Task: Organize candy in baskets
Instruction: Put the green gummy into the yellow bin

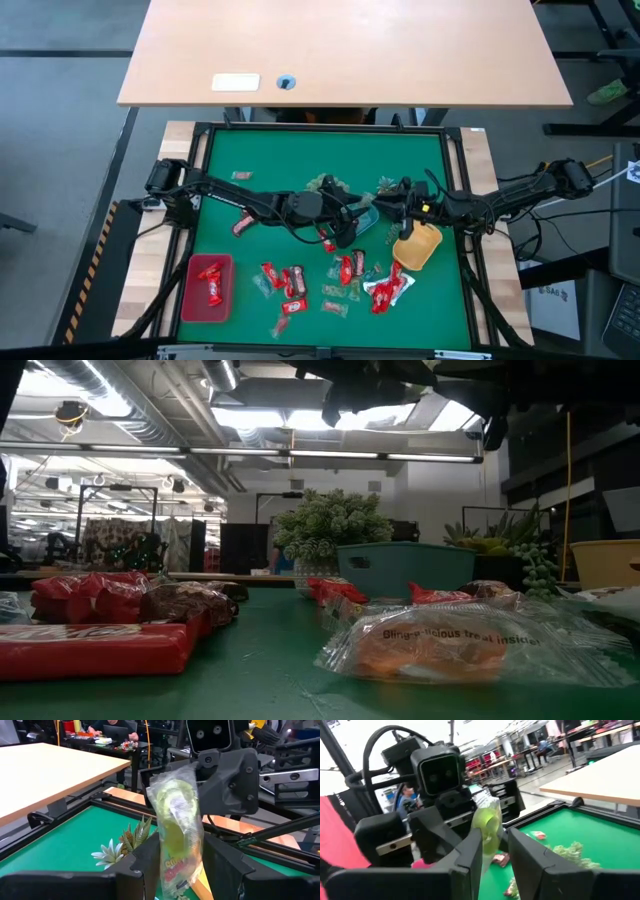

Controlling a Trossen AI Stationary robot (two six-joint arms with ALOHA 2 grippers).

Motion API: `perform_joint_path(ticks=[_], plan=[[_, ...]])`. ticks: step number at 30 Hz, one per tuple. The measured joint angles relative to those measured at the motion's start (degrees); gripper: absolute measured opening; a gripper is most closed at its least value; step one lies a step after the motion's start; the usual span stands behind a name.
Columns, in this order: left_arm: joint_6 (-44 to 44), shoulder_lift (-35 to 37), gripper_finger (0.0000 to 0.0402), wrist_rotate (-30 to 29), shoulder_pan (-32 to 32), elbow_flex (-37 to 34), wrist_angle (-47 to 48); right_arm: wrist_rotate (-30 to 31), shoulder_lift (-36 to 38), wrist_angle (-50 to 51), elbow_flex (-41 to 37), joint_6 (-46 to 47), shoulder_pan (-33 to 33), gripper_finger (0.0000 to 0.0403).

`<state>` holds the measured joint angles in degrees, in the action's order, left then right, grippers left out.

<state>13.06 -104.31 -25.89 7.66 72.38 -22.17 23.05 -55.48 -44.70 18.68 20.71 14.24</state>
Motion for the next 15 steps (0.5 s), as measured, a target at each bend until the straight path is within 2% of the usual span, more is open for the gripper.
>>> perform_joint_path(ticks=[7,15], plan=[[0.02,0.00,0.0132,0.00,0.00,0.00,0.02,-3.09,0.00,-0.16,0.00,0.00,0.00,0.0095],[0.02,0.00,0.0132,0.01,0.00,0.00,0.02,-3.12,-1.70,-2.00,0.03,0.22,0.00,0.0095]])
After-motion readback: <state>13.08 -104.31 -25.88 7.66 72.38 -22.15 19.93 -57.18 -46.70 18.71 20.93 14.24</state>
